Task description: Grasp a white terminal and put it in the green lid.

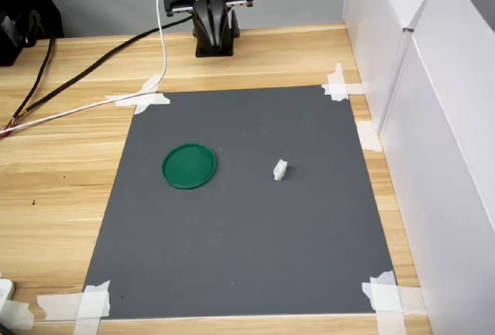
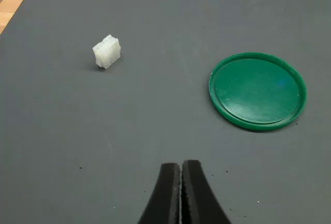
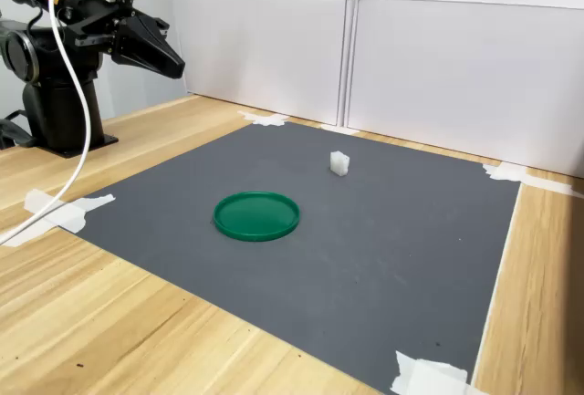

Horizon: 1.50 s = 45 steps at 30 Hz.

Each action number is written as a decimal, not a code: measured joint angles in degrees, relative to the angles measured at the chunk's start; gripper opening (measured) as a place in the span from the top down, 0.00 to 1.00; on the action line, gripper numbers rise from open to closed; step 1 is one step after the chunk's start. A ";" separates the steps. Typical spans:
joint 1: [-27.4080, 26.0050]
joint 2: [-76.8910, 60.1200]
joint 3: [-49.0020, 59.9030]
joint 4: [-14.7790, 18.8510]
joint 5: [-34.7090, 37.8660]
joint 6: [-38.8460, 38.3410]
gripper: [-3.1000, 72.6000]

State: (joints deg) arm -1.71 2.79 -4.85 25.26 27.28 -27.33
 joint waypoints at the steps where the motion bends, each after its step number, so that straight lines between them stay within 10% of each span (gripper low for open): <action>1: 0.00 0.00 0.00 0.00 0.00 0.00 0.98; 18: 0.00 1.57 -0.90 0.00 0.33 -2.21 0.98; 35: 0.12 32.55 -27.32 3.43 1.31 -8.40 0.98; 45: 13.49 48.29 -38.55 -7.69 5.14 -11.76 0.98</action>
State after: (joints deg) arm 11.78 51.08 -43.40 17.58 32.43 -39.10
